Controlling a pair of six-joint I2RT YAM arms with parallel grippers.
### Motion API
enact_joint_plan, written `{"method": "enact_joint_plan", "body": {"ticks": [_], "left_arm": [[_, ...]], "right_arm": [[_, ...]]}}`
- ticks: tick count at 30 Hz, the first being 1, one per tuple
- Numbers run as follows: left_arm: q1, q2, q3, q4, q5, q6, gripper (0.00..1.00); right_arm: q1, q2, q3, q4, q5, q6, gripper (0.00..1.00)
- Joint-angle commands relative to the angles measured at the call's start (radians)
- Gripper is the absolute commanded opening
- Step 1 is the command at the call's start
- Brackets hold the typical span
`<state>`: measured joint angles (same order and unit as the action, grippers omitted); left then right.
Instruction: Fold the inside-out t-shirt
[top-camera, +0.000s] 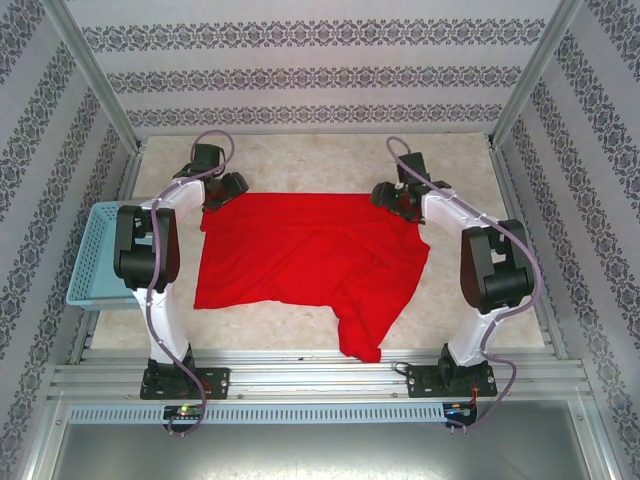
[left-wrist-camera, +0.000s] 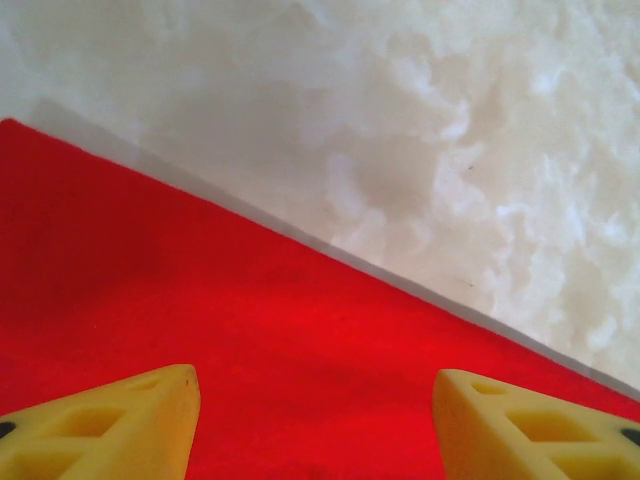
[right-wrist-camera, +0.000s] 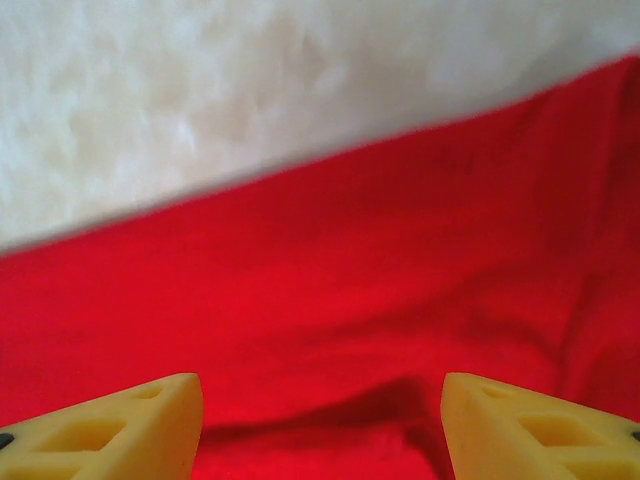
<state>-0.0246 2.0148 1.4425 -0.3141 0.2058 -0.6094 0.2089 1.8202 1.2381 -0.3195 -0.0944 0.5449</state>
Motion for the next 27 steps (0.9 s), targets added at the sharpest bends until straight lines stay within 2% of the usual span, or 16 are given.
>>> {"method": "enact_joint_plan", "body": {"ticks": [1, 7, 10, 13, 20, 22, 27], "left_arm": [[0.003, -0.005, -0.025, -0.014, 0.007, 0.014, 0.63], [0.003, -0.001, -0.039, -0.008, 0.003, 0.013, 0.63], [0.003, -0.001, -0.046, -0.006, -0.001, 0.011, 0.63], [0.004, -0.001, -0.049, -0.005, 0.0, 0.01, 0.63], [0.003, -0.001, -0.048, -0.012, -0.006, 0.012, 0.63], [0.004, -0.004, -0.052, -0.01, -0.008, 0.01, 0.63], [0.003, -0.005, -0.054, -0.014, -0.017, 0.011, 0.63]], "right_arm": [[0.014, 0.031, -0.014, -0.07, 0.054, -0.039, 0.66], [0.073, 0.081, 0.031, -0.129, 0.139, -0.089, 0.66], [0.086, 0.093, 0.037, -0.136, 0.132, -0.089, 0.57], [0.094, 0.091, 0.034, -0.138, 0.14, -0.095, 0.45], [0.122, 0.053, 0.02, -0.153, 0.178, -0.12, 0.08], [0.128, 0.036, 0.004, -0.156, 0.181, -0.121, 0.03], [0.184, -0.081, -0.08, -0.152, 0.208, -0.132, 0.02]]}}
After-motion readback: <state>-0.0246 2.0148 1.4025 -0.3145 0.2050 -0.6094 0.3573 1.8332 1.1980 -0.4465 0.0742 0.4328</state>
